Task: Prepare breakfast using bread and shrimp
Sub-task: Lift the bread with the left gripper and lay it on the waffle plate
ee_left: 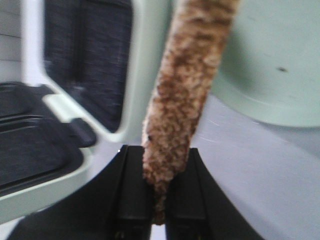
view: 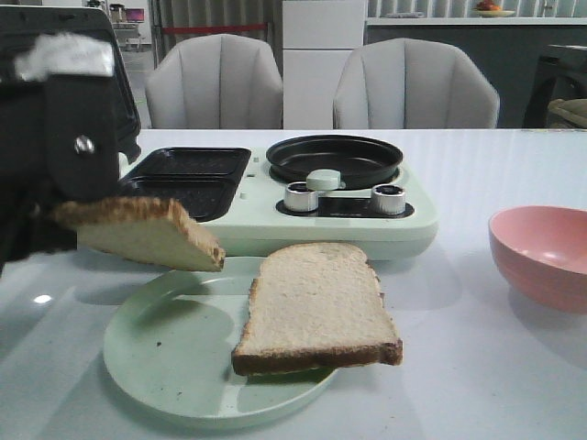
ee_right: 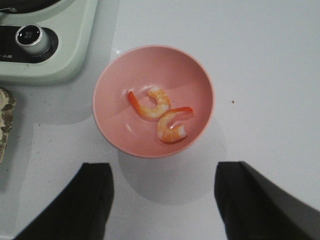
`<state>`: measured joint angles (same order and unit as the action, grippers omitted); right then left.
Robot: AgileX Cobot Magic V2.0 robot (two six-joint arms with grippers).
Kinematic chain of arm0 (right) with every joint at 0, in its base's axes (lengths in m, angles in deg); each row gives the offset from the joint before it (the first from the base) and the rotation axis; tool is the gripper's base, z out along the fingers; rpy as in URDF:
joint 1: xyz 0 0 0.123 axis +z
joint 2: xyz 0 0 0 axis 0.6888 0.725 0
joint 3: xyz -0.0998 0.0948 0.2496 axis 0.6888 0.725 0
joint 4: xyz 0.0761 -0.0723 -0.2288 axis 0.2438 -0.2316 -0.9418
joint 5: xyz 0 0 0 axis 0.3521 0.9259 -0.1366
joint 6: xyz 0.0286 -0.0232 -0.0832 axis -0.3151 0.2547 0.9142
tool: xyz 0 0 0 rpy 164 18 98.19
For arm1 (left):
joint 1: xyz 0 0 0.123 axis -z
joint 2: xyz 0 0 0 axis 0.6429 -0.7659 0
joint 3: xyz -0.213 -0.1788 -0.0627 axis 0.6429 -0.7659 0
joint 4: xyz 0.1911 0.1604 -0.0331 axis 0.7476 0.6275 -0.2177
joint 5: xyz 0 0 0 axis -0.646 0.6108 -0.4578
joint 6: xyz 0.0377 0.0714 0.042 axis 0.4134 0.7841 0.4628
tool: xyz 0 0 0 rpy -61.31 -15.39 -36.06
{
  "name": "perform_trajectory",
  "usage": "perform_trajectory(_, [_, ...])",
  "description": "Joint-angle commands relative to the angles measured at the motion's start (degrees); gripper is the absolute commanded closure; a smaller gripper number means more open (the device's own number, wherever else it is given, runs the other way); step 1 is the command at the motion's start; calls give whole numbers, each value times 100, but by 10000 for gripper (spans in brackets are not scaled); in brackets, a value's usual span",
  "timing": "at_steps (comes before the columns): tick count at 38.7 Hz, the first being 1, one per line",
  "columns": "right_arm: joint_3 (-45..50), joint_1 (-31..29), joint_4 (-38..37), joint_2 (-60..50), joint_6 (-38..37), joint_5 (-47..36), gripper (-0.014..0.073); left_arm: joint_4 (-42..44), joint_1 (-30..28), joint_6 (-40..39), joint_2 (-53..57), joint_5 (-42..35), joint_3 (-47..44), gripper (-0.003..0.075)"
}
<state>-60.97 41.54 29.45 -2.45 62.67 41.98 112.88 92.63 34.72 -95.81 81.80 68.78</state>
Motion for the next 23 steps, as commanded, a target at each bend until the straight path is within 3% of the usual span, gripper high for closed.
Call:
perform_trajectory(1, [-191, -10, -37, -27, 41, -398, 52, 441, 27, -81, 533, 374, 303, 619])
perform_trajectory(10, [-191, -10, -37, -27, 41, -398, 52, 669, -276, -70, 449, 376, 1114, 619])
perform_trajectory(23, [-191, -10, -37, -27, 41, -398, 52, 879, -1395, 254, -1027, -133, 2681, 619])
